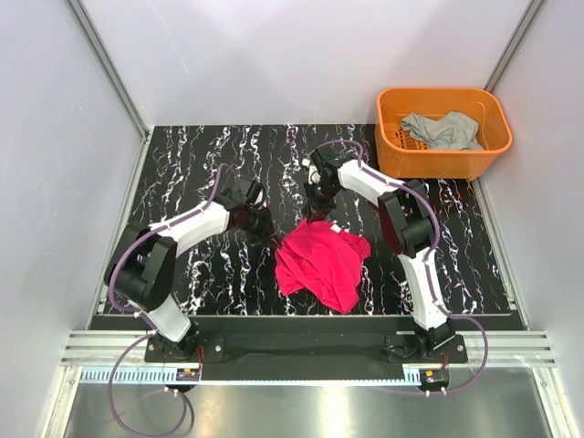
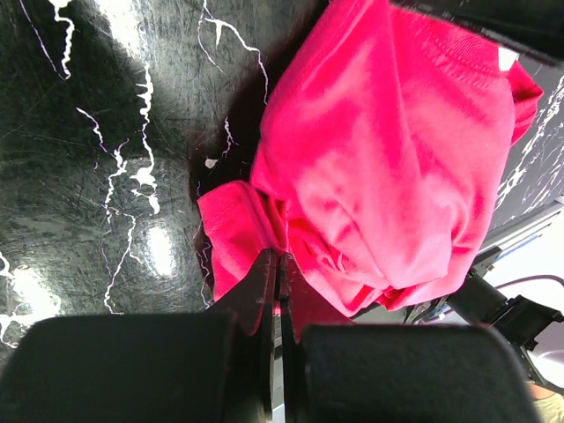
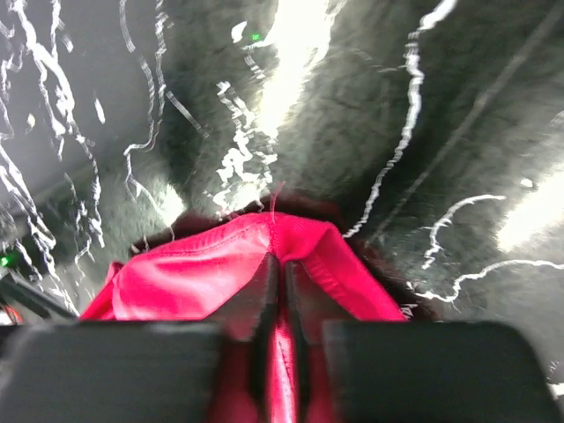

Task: Fold and stack the t-shirts
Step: Flatten the tshirt out

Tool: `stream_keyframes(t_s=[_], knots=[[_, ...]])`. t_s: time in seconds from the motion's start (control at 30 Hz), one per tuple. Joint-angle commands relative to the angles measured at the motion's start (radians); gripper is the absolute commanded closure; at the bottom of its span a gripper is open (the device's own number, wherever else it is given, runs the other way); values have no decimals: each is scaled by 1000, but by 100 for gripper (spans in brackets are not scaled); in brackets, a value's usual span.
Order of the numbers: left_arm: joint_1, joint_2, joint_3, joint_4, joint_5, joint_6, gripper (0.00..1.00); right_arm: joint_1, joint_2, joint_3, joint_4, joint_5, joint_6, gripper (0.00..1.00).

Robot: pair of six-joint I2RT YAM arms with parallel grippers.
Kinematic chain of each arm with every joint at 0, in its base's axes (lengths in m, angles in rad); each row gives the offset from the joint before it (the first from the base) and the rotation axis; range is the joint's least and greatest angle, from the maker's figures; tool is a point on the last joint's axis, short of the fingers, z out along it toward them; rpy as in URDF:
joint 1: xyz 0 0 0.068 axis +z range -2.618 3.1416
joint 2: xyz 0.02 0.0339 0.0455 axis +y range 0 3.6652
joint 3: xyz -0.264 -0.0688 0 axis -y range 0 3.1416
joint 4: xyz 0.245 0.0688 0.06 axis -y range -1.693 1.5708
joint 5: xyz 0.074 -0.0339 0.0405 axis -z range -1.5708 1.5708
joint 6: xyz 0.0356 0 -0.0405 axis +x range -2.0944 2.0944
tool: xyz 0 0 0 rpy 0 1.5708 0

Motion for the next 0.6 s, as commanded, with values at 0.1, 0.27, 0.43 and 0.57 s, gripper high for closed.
stream_keyframes(t_s=[0.1, 0.27, 0.43, 0.57], knots=[[4, -82, 13, -10, -47, -18, 100, -1, -141, 101, -82, 259, 42, 100], [63, -252, 8, -77, -128, -33, 100, -67, -328, 158, -175, 425, 94, 100], [175, -448, 51, -178, -228, -41, 100, -137, -561, 109, -212, 448, 136, 100], [248, -634, 146, -276, -327, -18, 100, -164, -724, 68, -235, 458, 134, 100]])
